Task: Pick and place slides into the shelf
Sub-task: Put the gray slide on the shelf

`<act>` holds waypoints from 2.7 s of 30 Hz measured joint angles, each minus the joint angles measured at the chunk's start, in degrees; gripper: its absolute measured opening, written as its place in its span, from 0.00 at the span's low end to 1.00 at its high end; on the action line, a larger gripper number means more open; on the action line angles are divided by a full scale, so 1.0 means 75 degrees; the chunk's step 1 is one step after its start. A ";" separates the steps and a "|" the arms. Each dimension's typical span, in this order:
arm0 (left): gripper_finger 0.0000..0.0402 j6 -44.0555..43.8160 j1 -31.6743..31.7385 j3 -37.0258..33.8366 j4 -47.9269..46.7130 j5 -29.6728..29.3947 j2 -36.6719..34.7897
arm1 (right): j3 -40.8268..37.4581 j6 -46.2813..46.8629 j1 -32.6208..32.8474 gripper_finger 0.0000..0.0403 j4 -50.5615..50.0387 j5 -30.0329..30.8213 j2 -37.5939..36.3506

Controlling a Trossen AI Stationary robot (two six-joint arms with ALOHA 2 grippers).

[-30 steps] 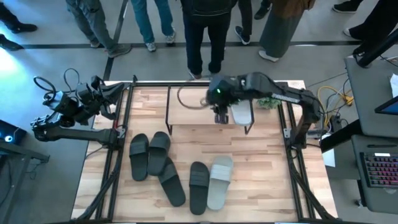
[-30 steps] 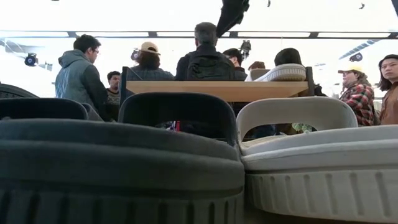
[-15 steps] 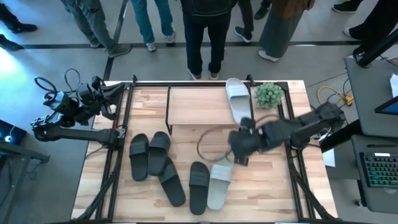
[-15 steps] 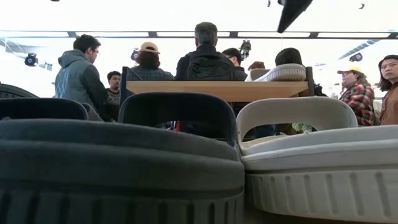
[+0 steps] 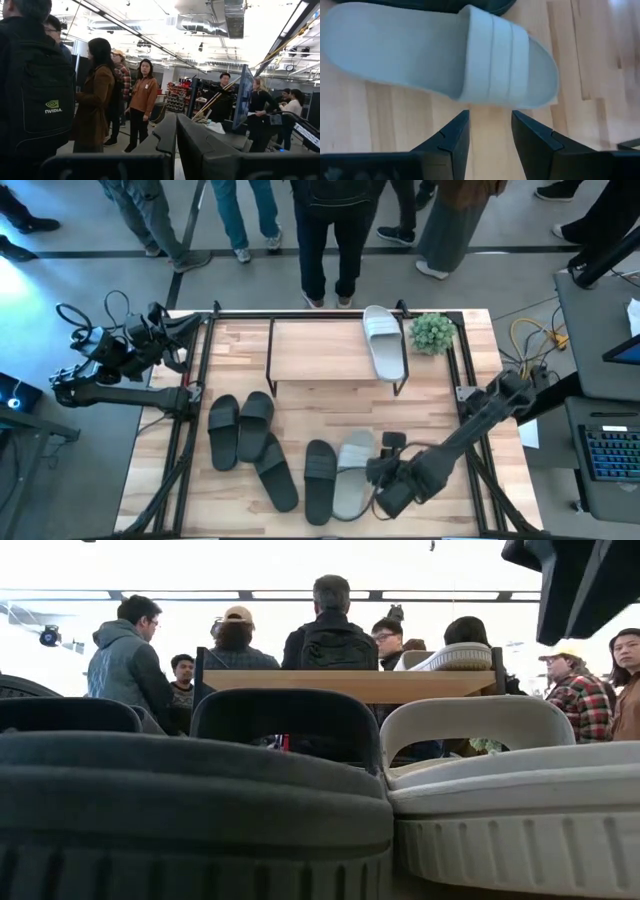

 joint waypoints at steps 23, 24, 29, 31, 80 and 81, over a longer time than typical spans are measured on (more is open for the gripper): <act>0.00 -0.0020 0.0001 0.0006 -0.0044 -0.0001 0.0038 | 0.0804 0.0730 -0.0043 0.34 0.0381 0.1654 0.1746; 0.00 -0.0020 0.0001 0.0006 -0.0044 -0.0001 0.0038 | 0.0786 0.0685 -0.0041 0.34 0.0374 0.1703 0.1764; 0.00 -0.0026 -0.0002 0.0006 -0.0056 0.0000 0.0038 | 0.0683 0.0621 -0.0178 0.34 0.0364 0.1889 0.2068; 0.00 -0.0029 0.0000 0.0006 -0.0058 -0.0003 0.0038 | 0.0659 0.0620 -0.0230 0.34 0.0356 0.1944 0.2212; 0.00 -0.0202 -0.0002 0.0009 -0.0047 0.0009 0.0516 | 0.0716 -0.4924 -0.3800 0.03 0.0983 0.3324 -0.1856; 0.00 -0.0203 -0.0002 0.0008 -0.0051 0.0006 0.0517 | 0.0716 -0.5285 -0.4063 0.03 0.1109 0.3056 -0.1858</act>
